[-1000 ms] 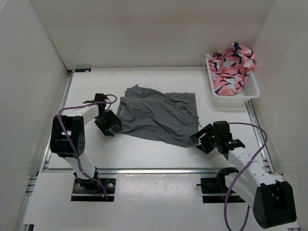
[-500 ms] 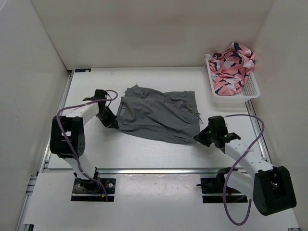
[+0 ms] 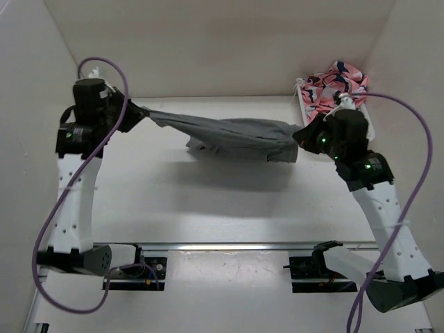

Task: Fold and stack the shorts
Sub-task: Flatten the shorts out

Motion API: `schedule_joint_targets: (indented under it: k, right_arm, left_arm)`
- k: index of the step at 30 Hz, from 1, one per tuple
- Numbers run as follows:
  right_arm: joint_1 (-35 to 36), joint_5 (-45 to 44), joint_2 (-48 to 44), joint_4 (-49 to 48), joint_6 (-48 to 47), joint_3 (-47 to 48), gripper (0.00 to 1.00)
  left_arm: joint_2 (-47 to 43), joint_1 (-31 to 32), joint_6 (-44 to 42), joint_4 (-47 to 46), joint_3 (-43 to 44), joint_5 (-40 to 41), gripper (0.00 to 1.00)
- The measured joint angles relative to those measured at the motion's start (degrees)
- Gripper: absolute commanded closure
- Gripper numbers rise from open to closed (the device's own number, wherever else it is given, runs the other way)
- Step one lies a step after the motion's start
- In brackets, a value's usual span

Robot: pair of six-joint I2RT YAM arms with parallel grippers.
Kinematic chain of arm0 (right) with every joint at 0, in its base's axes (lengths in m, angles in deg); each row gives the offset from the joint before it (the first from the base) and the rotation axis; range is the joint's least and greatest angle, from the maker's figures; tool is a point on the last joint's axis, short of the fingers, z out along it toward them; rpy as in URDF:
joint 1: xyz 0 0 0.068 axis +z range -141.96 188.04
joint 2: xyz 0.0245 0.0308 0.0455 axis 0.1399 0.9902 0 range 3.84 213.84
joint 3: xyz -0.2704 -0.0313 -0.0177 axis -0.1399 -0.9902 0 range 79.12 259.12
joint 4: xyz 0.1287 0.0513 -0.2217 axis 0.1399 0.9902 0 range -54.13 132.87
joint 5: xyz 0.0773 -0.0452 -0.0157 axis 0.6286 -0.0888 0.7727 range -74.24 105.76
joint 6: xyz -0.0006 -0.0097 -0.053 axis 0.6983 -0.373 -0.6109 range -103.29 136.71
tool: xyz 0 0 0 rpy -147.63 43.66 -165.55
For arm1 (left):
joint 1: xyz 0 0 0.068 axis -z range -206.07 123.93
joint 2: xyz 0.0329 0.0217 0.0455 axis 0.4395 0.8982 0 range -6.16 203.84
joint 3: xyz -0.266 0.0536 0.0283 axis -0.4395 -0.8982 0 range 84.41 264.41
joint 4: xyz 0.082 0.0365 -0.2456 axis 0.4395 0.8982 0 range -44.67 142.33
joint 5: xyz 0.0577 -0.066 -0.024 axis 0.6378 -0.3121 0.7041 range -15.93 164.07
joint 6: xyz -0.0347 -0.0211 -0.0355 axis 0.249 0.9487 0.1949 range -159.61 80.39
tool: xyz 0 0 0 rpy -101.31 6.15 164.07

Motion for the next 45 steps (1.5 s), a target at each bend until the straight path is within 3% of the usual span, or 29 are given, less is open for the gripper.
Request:
schedule_joint_targets:
  k: [8,13,16,20,25,31,34,38,41,45]
  right_arm:
    - [0.3,8.1,-6.3,8.3,-7.8,18.2,1.00]
    - [0.6,13.0,-8.0,12.6,-9.1,30.3,1.00]
    - [0.6,14.6,-9.2,14.1,-9.2,34.4,1.00]
    - [0.6,14.8,-11.1,15.3,-8.8,31.7,1.00]
    - [0.7,11.0,-11.7,13.9,-8.3,16.5,1.00]
    - [0.7,6.5,-2.0,5.6,-8.2,-2.7,1.00]
    - [0.4,4.2,10.3,-1.8,-8.2,-7.7,1.00]
    - [-0.2,2.4,24.5,-7.6,-8.2,-7.5,1.00]
    - [-0.5,2.0,29.3,-9.8,-8.1,-6.4,1.00]
    - [-0.6,2.0,28.0,-10.8,-8.1,-5.3,1.00]
  left_arm:
    - [-12.5,-2.5,-0.8,4.7,17.4,4.2,0.90]
    - [-14.2,-2.5,-2.6,8.3,32.3,6.7,0.90]
    - [-15.2,-2.5,-3.4,8.9,36.8,7.0,0.90]
    - [-16.9,-2.5,-4.0,8.0,32.2,7.0,0.90]
    - [-15.4,-2.5,-4.5,2.6,14.7,6.6,0.90]
    - [2.3,-2.5,-5.0,-4.6,-0.7,6.6,0.90]
    - [15.0,-2.5,-5.0,-6.4,-1.5,7.1,0.90]
    - [26.5,-2.4,-5.2,-7.0,1.8,7.1,0.90]
    - [29.5,-2.4,-5.3,-7.5,4.5,6.6,0.90]
    - [28.0,-2.4,-5.4,-8.4,5.9,6.6,0.90]
